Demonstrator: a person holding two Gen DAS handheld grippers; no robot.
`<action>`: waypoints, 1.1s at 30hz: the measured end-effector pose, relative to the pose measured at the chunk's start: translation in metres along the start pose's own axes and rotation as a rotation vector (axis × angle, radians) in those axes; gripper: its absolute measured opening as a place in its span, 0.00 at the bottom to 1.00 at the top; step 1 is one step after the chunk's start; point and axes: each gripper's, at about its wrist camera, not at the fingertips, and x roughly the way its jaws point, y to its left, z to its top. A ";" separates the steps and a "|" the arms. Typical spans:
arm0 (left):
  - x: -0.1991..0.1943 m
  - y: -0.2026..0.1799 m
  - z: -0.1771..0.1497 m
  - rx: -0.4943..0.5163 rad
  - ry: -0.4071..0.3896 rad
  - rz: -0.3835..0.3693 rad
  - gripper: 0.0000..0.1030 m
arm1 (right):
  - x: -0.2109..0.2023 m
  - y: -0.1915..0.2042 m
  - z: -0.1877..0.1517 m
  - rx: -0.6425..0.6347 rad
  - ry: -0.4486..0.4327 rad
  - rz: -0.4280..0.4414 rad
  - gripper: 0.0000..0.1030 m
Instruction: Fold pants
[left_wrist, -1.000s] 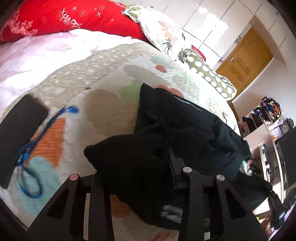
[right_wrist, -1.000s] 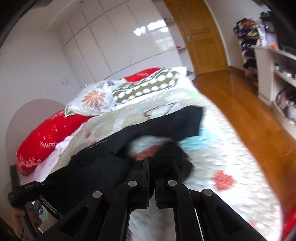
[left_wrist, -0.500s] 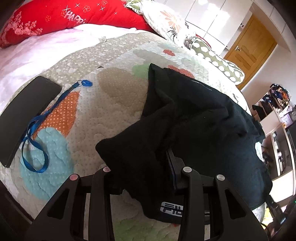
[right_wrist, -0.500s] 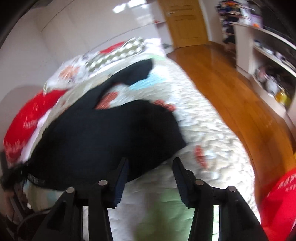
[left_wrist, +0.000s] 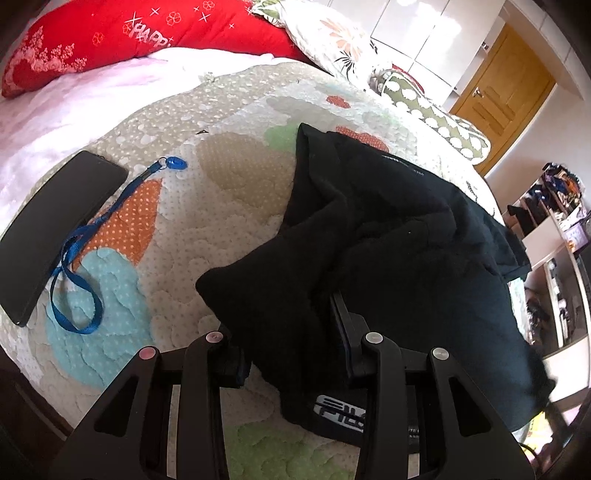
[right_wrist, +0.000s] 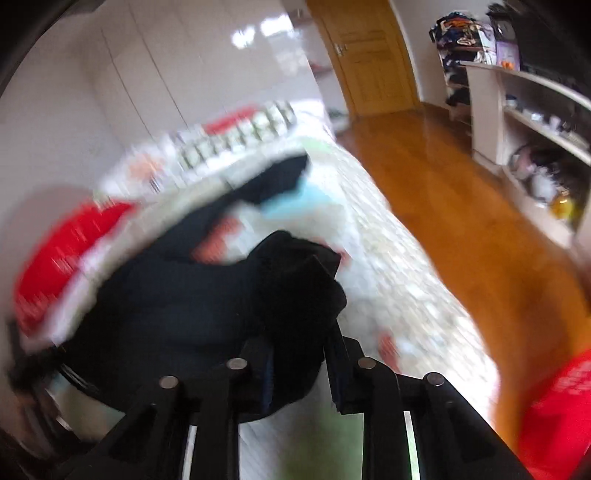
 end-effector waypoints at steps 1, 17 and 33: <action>0.000 -0.001 -0.001 0.004 -0.001 0.003 0.34 | 0.005 -0.006 -0.005 0.005 0.042 -0.022 0.32; 0.002 0.004 -0.003 0.004 0.004 0.011 0.34 | 0.049 -0.040 0.038 0.079 0.063 0.158 0.43; -0.003 0.003 -0.013 0.008 -0.032 0.039 0.37 | 0.083 -0.006 0.073 -0.051 0.016 -0.042 0.25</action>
